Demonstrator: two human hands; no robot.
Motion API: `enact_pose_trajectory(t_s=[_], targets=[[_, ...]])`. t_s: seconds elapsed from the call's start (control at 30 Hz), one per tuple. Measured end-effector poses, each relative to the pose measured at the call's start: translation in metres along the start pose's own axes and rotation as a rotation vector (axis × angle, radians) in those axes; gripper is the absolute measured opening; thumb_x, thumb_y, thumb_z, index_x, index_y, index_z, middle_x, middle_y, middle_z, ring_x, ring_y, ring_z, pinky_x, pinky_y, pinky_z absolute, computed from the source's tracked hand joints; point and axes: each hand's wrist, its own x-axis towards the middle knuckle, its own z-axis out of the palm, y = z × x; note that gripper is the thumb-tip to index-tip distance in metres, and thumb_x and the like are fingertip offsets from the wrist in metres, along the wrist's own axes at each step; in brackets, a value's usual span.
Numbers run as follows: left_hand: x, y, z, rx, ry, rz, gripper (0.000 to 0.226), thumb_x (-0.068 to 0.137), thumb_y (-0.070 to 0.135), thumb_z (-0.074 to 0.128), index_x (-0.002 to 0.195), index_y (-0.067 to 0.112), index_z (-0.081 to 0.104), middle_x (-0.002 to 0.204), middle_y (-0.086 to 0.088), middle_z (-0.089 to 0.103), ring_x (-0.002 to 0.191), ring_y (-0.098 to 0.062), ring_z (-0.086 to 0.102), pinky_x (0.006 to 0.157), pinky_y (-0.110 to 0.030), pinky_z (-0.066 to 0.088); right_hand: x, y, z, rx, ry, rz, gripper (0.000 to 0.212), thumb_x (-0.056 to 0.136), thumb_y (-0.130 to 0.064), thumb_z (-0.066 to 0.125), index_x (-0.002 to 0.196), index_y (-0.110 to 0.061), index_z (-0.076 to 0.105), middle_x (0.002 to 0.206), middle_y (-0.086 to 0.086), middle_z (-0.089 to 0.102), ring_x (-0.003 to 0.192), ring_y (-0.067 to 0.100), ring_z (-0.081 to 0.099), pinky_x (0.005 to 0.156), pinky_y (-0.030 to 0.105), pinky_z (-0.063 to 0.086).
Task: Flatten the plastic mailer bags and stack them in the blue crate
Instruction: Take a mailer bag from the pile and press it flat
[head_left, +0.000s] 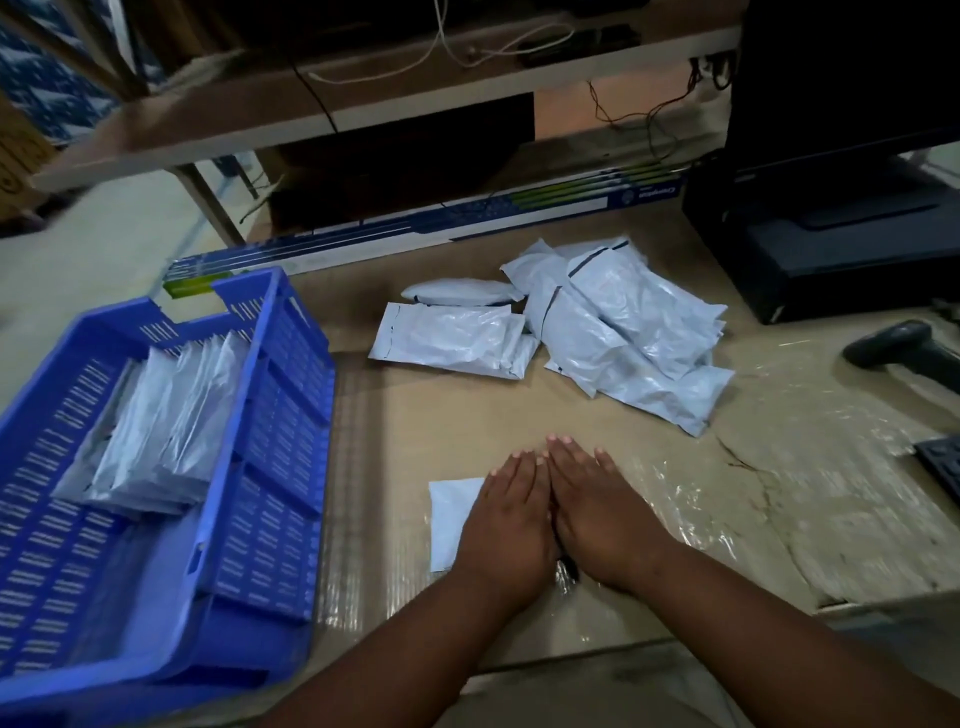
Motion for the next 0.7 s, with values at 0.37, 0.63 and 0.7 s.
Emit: enact_pose_trajectory(t_s=[0.37, 0.63, 0.7], targets=[[0.001, 0.0, 0.011, 0.075, 0.039, -0.056, 0.064, 0.104, 0.033, 0.035, 0.163, 0.009, 0.032, 0.172, -0.011, 0.023, 0.161, -0.024, 0.018, 0.128, -0.049, 0.021, 0.0, 0.008, 0.011, -0.047, 0.058, 0.046, 0.069, 0.101, -0.042, 0.03, 0.162, -0.011, 0.036, 0.172, 0.013, 0.025, 0.159, 0.031, 0.023, 0.127, 0.055, 0.023], [0.002, -0.001, 0.003, 0.082, -0.046, -0.053, 0.071, 0.101, 0.037, 0.032, 0.166, 0.009, 0.024, 0.174, -0.012, 0.015, 0.163, -0.024, 0.007, 0.13, -0.052, 0.01, 0.001, 0.01, 0.015, -0.042, 0.089, 0.03, 0.07, 0.101, -0.043, 0.034, 0.164, -0.012, 0.032, 0.174, 0.013, 0.021, 0.161, 0.031, 0.017, 0.128, 0.055, 0.02], [0.002, -0.004, 0.002, 0.068, -0.064, -0.055, 0.072, 0.101, 0.037, 0.031, 0.166, 0.007, 0.023, 0.175, -0.014, 0.012, 0.163, -0.025, 0.005, 0.13, -0.052, 0.011, 0.001, 0.009, 0.013, -0.055, 0.073, 0.037, 0.071, 0.101, -0.044, 0.033, 0.165, -0.012, 0.03, 0.174, 0.012, 0.019, 0.161, 0.03, 0.016, 0.128, 0.054, 0.019]])
